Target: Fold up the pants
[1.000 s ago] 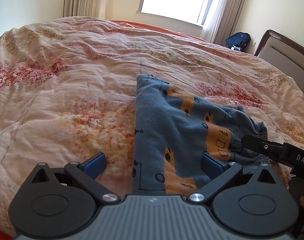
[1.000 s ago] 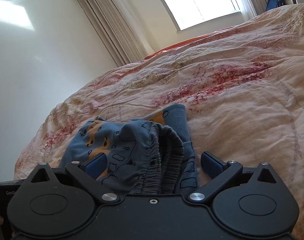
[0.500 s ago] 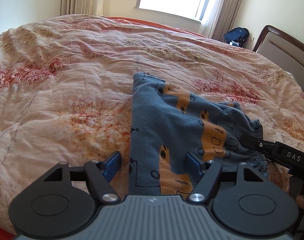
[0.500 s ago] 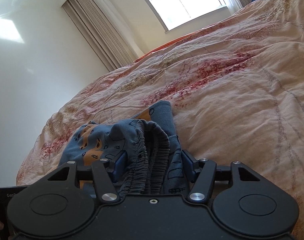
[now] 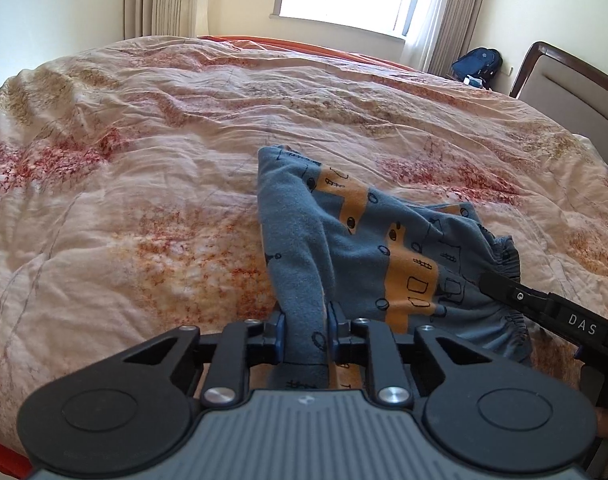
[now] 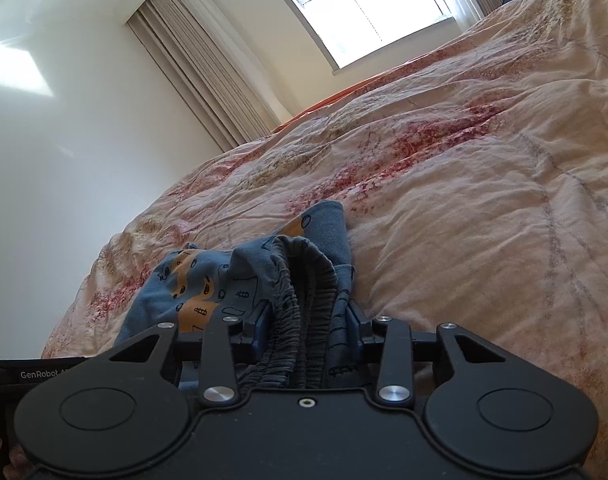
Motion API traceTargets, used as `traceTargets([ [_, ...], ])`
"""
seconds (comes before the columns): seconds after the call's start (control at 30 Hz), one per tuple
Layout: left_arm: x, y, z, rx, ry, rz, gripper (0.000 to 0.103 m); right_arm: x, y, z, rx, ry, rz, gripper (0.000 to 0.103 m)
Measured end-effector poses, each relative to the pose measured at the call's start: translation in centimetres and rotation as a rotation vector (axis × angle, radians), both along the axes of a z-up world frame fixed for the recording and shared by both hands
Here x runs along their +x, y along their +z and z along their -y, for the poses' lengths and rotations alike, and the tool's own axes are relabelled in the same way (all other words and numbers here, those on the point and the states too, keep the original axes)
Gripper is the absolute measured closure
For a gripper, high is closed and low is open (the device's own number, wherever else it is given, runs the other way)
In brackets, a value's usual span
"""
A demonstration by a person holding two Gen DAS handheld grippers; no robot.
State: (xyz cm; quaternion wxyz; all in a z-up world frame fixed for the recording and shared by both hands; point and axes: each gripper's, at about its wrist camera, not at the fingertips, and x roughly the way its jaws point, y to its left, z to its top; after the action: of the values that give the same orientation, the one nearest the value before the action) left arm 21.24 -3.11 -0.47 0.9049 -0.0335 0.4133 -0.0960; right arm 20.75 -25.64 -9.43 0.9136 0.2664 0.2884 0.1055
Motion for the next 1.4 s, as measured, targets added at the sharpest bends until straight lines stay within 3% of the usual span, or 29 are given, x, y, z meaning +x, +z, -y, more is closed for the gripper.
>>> traceTargets([
  [0.27, -1.2, 1.3, 2.0, 0.096, 0.013, 0.049, 0.086, -1.5, 1.3, 0.0, -0.022, 0.01, 0.091, 0.081],
  [0.57, -1.8, 2.5, 4.3, 0.167, -0.004, 0.107, 0.087, -3.1, 1.8, 0.8, -0.022, 0.034, 0.151, 0.085],
  [1.03, 0.9, 4.0, 4.9, 0.13, -0.044, 0.203, 0.087, -2.1, 3.7, 1.3, -0.092, 0.013, 0.223, 0.086],
  [1.4, 7.1, 3.9, 2.2, 0.04, 0.03, 0.275, 0.087, 5.3, 6.3, 0.0, -0.167, 0.026, 0.295, 0.086],
])
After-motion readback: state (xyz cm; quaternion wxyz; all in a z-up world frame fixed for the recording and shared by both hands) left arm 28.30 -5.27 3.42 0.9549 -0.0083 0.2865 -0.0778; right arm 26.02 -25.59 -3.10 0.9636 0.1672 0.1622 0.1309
